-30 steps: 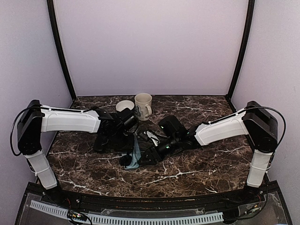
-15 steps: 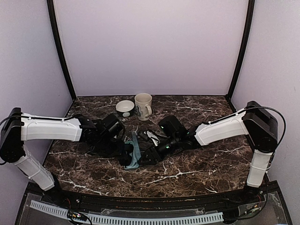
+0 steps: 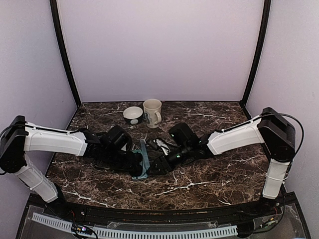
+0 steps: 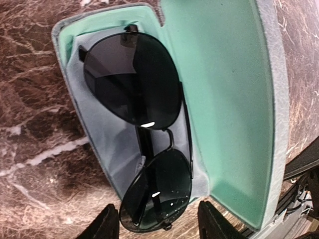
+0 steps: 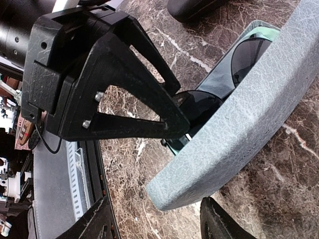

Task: Organize the sunglasses
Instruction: Place the sunglasses in the sunglasses case, then adjust the sunglasses in the sunglasses case.

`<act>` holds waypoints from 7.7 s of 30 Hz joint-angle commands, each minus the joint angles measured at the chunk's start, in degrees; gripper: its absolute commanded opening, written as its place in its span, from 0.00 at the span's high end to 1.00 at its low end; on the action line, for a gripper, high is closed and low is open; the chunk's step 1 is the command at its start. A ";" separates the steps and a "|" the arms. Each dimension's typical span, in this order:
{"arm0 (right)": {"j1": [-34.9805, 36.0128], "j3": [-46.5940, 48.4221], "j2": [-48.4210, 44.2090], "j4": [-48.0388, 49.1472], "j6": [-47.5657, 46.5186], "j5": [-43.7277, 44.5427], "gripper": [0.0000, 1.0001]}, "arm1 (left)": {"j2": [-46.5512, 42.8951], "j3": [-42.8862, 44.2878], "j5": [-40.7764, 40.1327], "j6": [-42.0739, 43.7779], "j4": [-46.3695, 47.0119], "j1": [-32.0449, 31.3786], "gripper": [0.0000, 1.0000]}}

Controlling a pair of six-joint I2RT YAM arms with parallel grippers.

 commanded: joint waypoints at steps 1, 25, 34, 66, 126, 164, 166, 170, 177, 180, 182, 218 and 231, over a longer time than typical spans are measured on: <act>0.14 0.09 -0.70 2.21 0.62 0.10 0.39 | 0.32 -0.93 2.59 -0.90 2.87 0.16 0.46; 0.33 1.52 0.98 1.73 0.10 -0.54 0.39 | 2.12 -0.24 4.37 -1.13 6.10 -0.54 0.46; 0.33 1.37 0.98 1.68 0.19 -0.45 0.39 | -2.76 -0.41 -0.27 -1.46 2.68 -1.23 0.46; 0.50 1.44 1.60 1.99 0.63 -0.56 0.39 | 0.41 -3.25 1.02 -4.84 6.07 -5.90 0.45; 0.68 7.60 1.48 0.07 9.69 8.88 0.42 | -8.58 -13.29 7.35 5.47 15.80 6.14 0.48; 0.59 12.04 4.91 -2.36 11.02 11.14 0.61 | -0.57 -12.32 15.10 11.27 20.47 14.66 0.83; 0.59 12.15 5.03 -2.22 11.00 10.96 0.61 | -0.27 -12.11 15.01 11.35 20.17 14.66 0.81; 0.59 12.24 5.05 -2.04 11.00 10.76 0.61 | 0.31 -11.35 14.30 11.73 18.85 14.66 0.80; 0.59 12.42 5.44 -1.50 11.17 10.35 0.61 | 0.33 -10.04 12.52 13.36 15.90 14.66 0.79; 0.59 12.49 5.54 -1.29 11.26 10.24 0.61 | 0.81 -9.80 12.80 13.38 15.85 14.62 0.79; 0.59 12.59 5.56 -1.30 11.26 10.17 0.61 | 1.28 -9.71 12.88 13.38 15.89 14.41 0.79; 0.59 12.07 6.08 -0.06 11.72 9.41 0.61 | 4.71 -6.61 12.54 12.56 15.29 10.80 0.71; 0.59 12.72 5.91 -0.64 11.69 9.95 0.62 | 1.55 -5.66 7.41 15.08 9.13 10.77 0.62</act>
